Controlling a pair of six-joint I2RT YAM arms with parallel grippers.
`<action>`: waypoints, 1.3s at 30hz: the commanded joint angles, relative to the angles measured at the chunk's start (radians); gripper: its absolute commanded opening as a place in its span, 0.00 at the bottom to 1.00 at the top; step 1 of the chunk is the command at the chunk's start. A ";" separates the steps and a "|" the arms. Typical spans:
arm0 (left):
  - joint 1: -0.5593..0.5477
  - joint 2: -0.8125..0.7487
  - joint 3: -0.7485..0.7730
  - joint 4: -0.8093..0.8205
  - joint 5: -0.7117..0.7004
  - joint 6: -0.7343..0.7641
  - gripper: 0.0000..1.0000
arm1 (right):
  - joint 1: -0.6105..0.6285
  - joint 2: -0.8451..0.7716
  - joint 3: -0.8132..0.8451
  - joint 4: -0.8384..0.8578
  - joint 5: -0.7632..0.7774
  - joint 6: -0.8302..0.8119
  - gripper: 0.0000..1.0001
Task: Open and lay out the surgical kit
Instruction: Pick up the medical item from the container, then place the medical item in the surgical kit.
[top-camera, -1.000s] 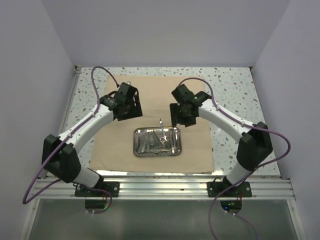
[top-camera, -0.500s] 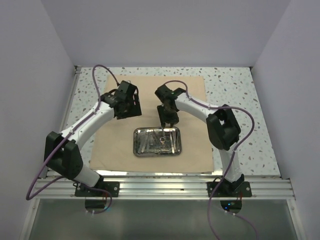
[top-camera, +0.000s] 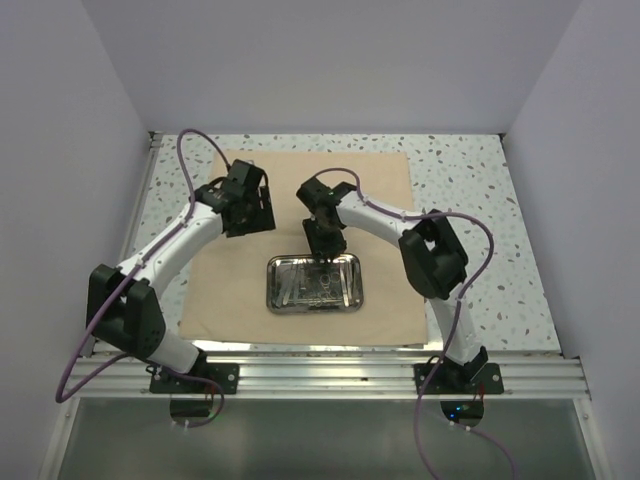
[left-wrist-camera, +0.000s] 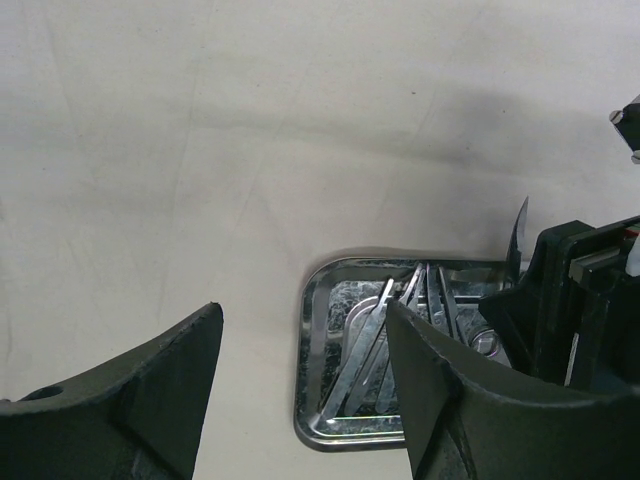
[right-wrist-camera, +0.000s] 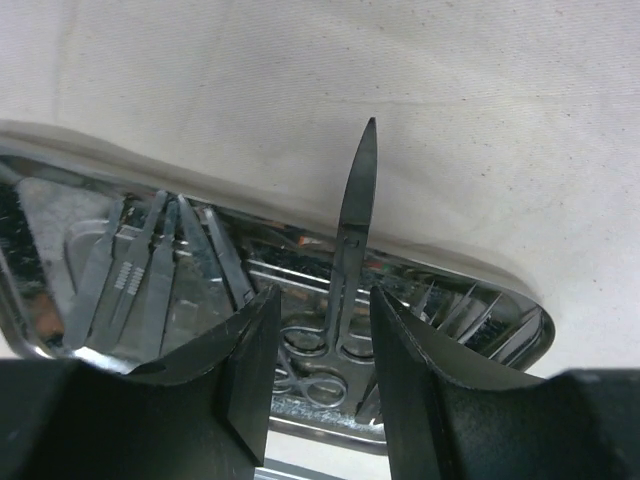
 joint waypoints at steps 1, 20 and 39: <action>0.025 -0.052 -0.013 0.015 0.011 0.040 0.70 | 0.002 0.024 0.027 -0.010 0.015 0.006 0.45; 0.071 -0.100 -0.050 0.019 0.037 0.074 0.69 | 0.026 0.093 0.022 0.001 0.144 0.015 0.00; 0.057 0.035 0.135 -0.024 0.083 0.114 0.66 | -0.237 0.266 0.643 -0.166 0.315 -0.129 0.00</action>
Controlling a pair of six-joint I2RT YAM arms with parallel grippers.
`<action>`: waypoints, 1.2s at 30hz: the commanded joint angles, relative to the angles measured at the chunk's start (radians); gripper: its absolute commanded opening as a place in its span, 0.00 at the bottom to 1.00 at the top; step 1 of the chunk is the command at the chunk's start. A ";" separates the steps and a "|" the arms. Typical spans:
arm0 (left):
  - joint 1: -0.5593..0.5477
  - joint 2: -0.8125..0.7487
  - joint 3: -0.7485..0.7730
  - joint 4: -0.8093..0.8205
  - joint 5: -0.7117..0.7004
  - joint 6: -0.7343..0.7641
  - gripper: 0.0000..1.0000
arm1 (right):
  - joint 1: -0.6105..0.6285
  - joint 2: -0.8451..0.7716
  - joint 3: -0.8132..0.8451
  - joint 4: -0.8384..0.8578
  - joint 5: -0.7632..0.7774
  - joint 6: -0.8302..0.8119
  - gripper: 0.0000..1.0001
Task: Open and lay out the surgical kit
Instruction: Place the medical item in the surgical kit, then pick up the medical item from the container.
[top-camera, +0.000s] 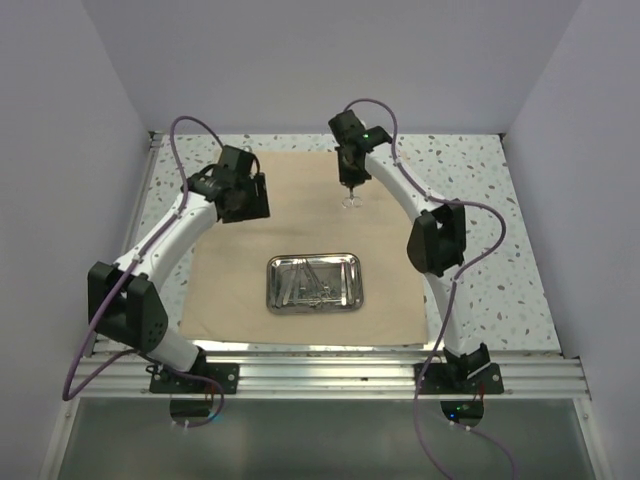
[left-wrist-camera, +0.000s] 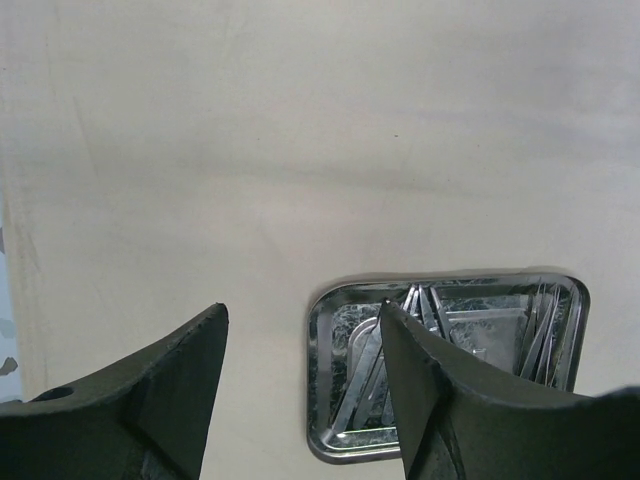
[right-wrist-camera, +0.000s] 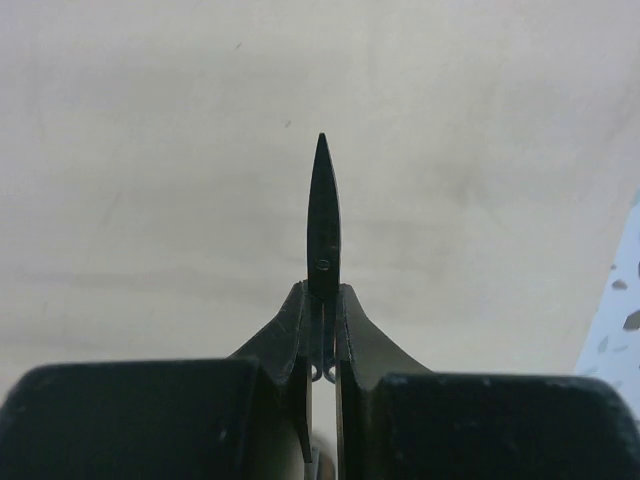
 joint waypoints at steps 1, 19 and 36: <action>-0.008 0.032 0.072 -0.020 0.041 0.009 0.66 | -0.052 0.128 0.132 -0.049 0.052 -0.059 0.00; -0.198 0.161 0.165 -0.102 0.069 -0.091 0.53 | -0.104 -0.015 -0.079 0.086 0.058 -0.040 0.97; -0.453 0.334 0.112 -0.056 0.021 -0.373 0.48 | -0.104 -0.830 -0.856 0.084 -0.038 0.034 0.97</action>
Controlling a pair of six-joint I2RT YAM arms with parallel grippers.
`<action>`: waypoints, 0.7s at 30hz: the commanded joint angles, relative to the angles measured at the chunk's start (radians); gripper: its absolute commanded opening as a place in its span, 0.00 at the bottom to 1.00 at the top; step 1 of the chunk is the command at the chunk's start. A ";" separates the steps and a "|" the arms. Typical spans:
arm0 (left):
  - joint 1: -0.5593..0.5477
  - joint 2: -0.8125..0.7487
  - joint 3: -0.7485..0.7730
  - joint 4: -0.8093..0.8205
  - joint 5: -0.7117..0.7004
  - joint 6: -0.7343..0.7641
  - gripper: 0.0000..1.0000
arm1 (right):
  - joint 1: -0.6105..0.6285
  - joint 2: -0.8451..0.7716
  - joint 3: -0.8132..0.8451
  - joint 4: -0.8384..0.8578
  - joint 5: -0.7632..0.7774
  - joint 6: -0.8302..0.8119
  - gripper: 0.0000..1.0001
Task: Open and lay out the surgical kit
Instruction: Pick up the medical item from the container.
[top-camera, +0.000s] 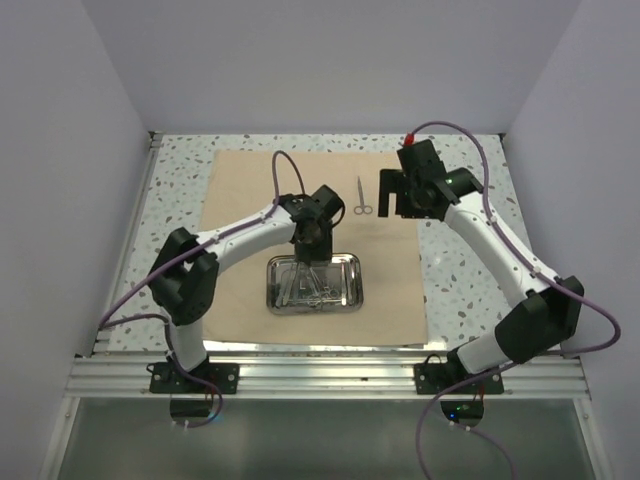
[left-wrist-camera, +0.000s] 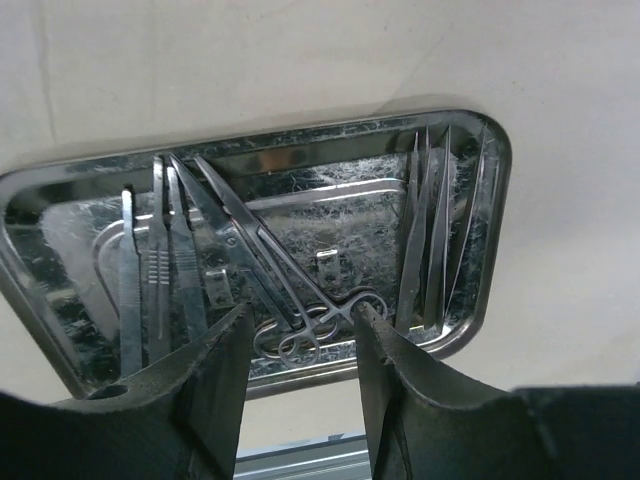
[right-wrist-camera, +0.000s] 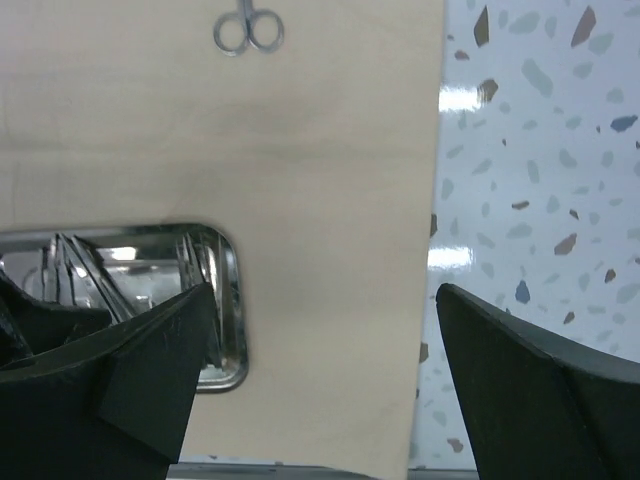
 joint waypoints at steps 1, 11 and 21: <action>-0.054 0.049 0.002 0.016 -0.057 -0.079 0.48 | -0.001 -0.066 -0.105 -0.038 -0.027 0.021 0.97; -0.096 0.104 0.017 0.121 -0.044 -0.113 0.45 | -0.001 -0.274 -0.260 -0.096 -0.104 0.009 0.93; -0.147 0.212 0.093 0.144 -0.031 -0.105 0.43 | -0.001 -0.314 -0.289 -0.136 -0.074 -0.023 0.92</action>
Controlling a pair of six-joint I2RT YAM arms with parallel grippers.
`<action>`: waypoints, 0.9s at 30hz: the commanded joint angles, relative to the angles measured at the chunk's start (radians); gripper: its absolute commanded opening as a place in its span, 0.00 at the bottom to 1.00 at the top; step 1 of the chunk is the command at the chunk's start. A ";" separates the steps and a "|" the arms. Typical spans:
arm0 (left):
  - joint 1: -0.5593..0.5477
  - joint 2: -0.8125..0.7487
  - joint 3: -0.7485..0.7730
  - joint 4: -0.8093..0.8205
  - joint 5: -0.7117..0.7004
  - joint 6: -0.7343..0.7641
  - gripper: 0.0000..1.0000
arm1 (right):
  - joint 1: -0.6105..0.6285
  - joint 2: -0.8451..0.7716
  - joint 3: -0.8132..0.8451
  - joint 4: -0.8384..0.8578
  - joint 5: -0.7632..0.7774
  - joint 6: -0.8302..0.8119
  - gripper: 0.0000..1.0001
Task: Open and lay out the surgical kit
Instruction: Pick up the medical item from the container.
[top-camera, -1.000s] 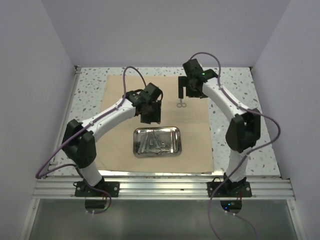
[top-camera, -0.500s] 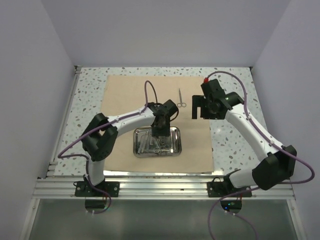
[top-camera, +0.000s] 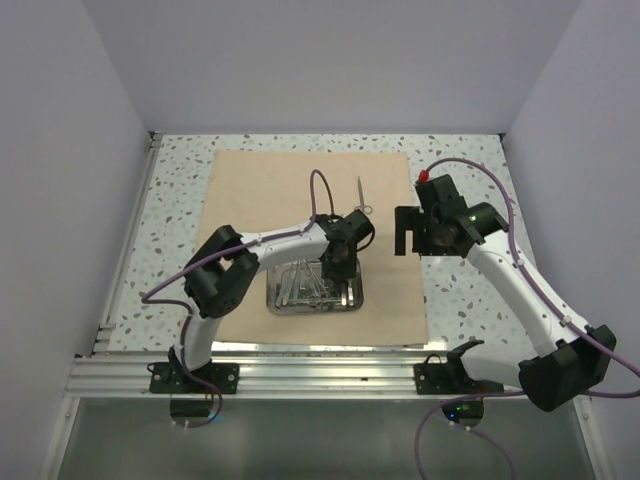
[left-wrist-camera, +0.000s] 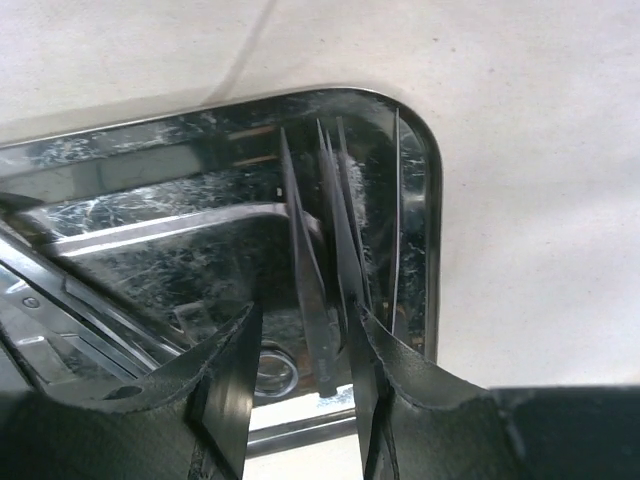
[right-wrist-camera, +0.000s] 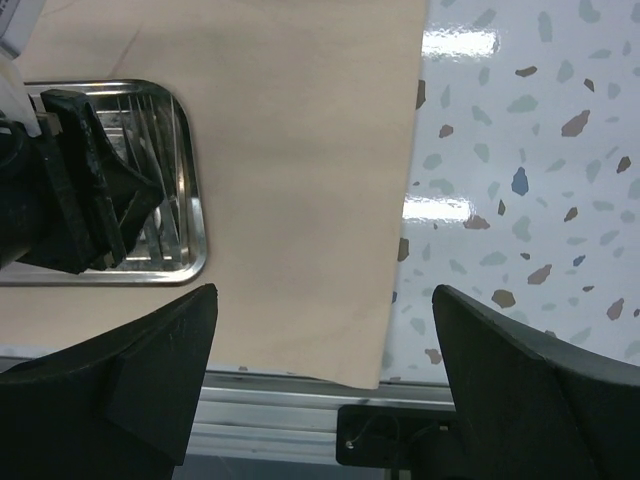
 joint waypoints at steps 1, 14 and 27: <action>-0.001 0.014 0.042 0.035 -0.006 -0.013 0.43 | 0.001 -0.015 -0.001 -0.024 0.004 -0.027 0.92; -0.001 0.076 0.079 -0.058 -0.070 0.010 0.22 | -0.001 0.000 -0.004 -0.024 0.003 -0.022 0.91; 0.034 0.061 0.356 -0.235 -0.152 0.142 0.00 | 0.001 0.015 0.019 -0.022 -0.005 0.001 0.90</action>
